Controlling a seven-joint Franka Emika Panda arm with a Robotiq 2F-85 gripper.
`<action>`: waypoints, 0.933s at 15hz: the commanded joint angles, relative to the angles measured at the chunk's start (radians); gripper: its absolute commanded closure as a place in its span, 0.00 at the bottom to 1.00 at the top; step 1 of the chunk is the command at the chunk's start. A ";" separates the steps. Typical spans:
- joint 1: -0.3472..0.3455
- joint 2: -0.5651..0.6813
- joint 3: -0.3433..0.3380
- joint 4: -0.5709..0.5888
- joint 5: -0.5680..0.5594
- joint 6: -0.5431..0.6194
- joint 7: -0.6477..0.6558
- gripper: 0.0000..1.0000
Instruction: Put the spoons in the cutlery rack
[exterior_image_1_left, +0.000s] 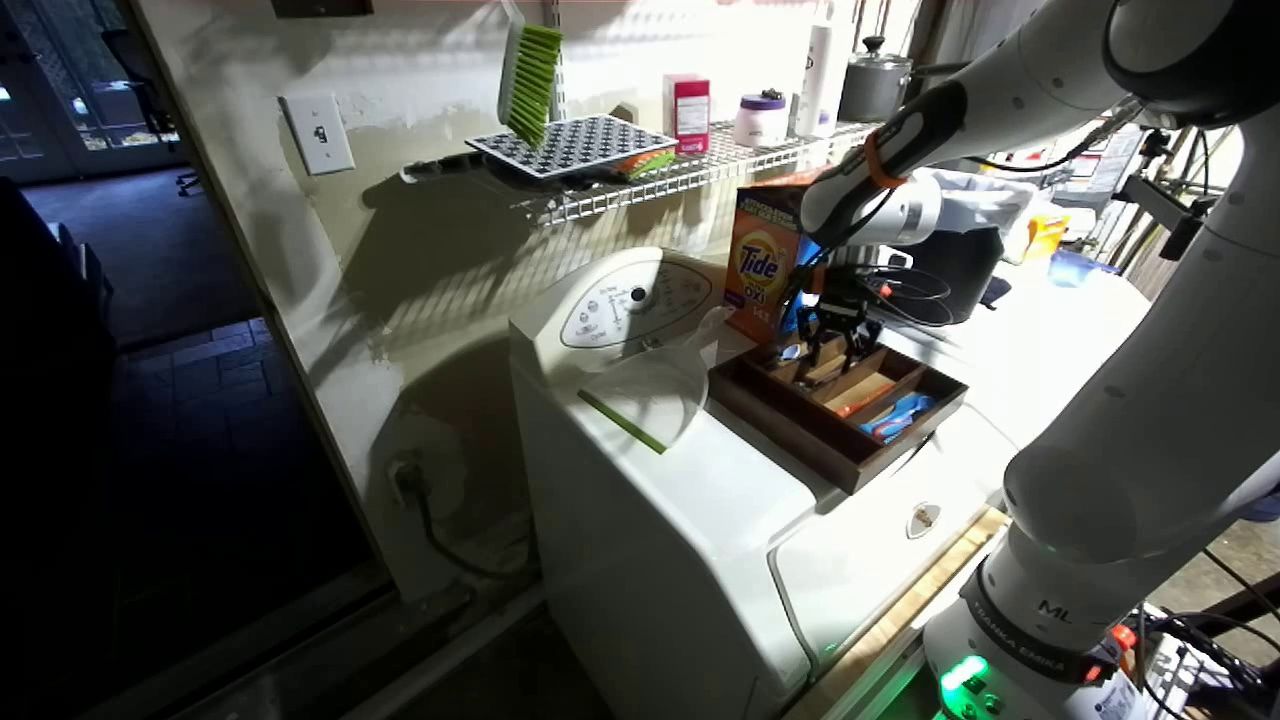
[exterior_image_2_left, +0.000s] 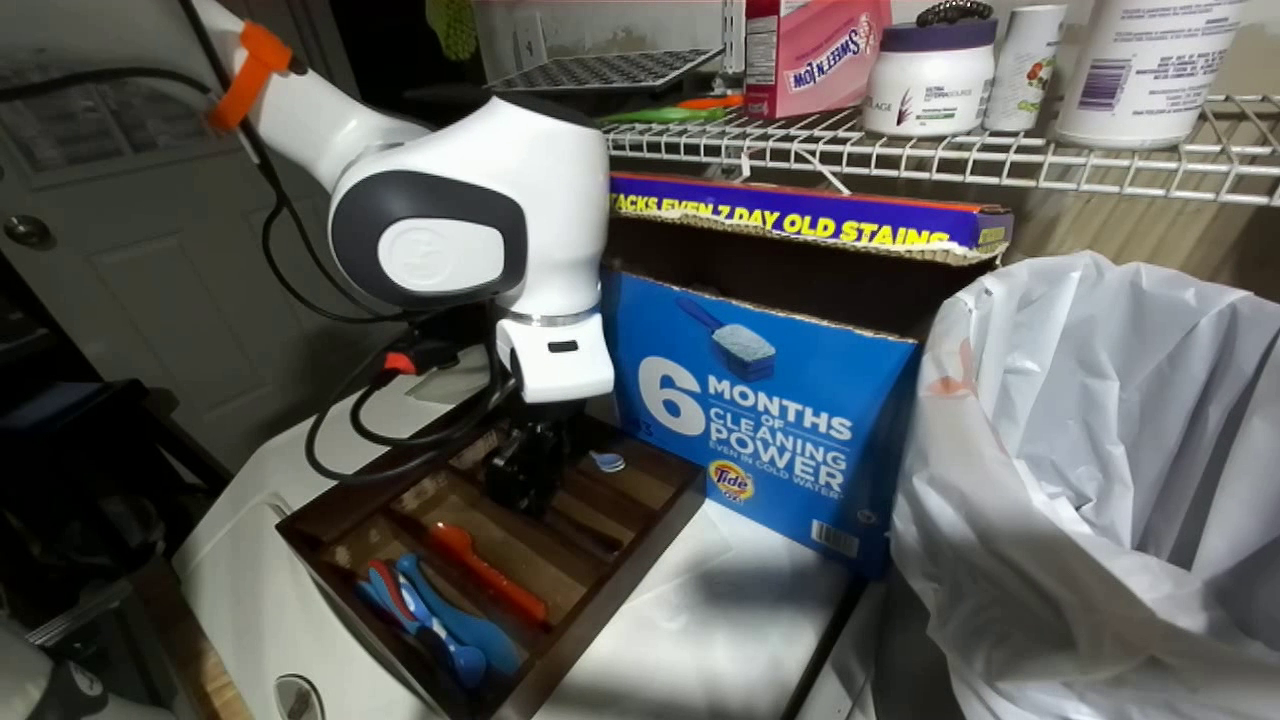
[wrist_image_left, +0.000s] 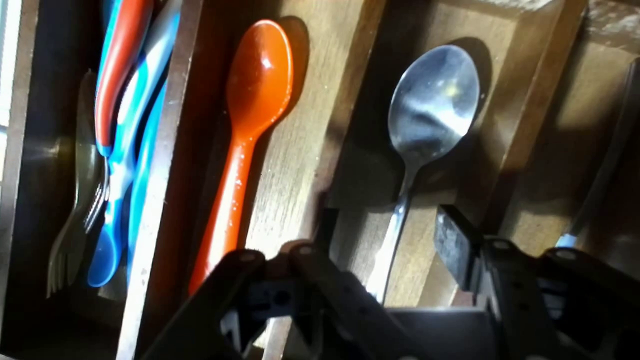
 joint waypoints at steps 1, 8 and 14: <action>0.009 -0.112 0.004 -0.064 -0.002 0.031 -0.012 0.19; -0.013 -0.138 -0.002 -0.063 0.020 0.020 -0.050 0.19; -0.021 -0.100 -0.009 -0.035 0.027 0.016 -0.097 0.93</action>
